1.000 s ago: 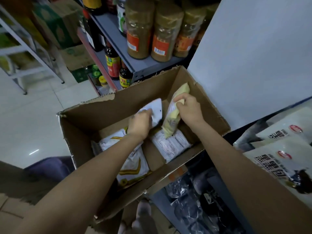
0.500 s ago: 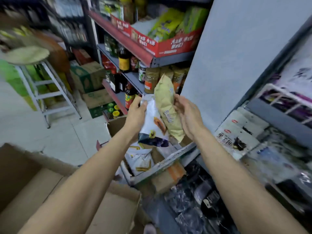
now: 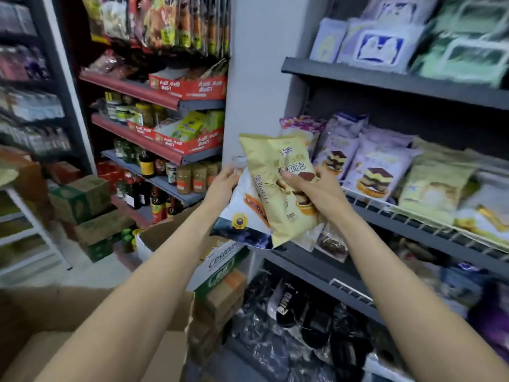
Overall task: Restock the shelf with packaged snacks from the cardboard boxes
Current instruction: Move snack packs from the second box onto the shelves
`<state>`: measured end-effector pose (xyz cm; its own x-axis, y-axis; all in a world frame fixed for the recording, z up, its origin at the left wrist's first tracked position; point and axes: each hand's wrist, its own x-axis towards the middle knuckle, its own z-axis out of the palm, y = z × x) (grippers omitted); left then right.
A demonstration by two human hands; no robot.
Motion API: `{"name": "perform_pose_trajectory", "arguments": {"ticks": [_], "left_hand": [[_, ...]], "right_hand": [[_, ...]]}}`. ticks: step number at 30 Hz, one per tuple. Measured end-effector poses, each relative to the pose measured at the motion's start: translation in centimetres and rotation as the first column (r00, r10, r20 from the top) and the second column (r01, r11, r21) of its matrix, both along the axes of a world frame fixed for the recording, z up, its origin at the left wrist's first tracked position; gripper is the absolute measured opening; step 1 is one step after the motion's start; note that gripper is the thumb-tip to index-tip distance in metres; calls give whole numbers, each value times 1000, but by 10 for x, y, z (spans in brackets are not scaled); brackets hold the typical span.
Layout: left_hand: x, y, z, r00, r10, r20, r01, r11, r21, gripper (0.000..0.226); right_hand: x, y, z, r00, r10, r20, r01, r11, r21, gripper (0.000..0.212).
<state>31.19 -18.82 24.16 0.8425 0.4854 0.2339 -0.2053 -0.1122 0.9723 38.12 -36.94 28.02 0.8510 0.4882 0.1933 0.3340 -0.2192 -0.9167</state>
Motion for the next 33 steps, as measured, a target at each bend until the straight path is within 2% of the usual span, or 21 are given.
{"name": "perform_pose_trajectory", "arguments": {"ticks": [2,6,7,10,13,15,17,21,25,30,33], "left_hand": [[11,-38,19,999,-41,26,43,998,-50,12],[34,-127,53,991,-97,91,104,992,-71,27],[43,-150,59,990,-101,99,107,993,-52,28],[66,-221,75,983,-140,117,138,990,21,32],[82,-296,86,971,-189,147,175,979,102,34],[92,-345,87,970,-198,141,174,970,168,34],[106,-390,85,969,-208,134,184,968,172,34],[138,-467,84,984,-167,57,156,974,165,34],[168,-525,87,988,-154,1,152,976,155,34],[201,-569,83,986,-158,-51,164,978,128,22],[221,-580,79,983,-178,-47,180,983,26,31]], "right_hand": [[-6,-40,12,992,-119,-37,121,992,46,62],[-16,-126,30,953,-294,-79,303,940,155,81],[-15,-149,32,939,-335,-83,345,922,177,78],[-14,-224,40,902,-423,-82,431,876,216,44],[0,-301,41,847,-518,-121,530,806,265,29],[20,-354,36,788,-606,-108,612,753,241,36],[49,-409,26,723,-684,-100,686,692,224,46],[130,-521,-1,611,-790,-42,782,594,190,51],[115,-558,39,540,-840,60,835,543,87,56],[167,-603,40,561,-802,207,827,556,-85,74],[195,-605,40,590,-764,263,807,567,-164,83]]}}
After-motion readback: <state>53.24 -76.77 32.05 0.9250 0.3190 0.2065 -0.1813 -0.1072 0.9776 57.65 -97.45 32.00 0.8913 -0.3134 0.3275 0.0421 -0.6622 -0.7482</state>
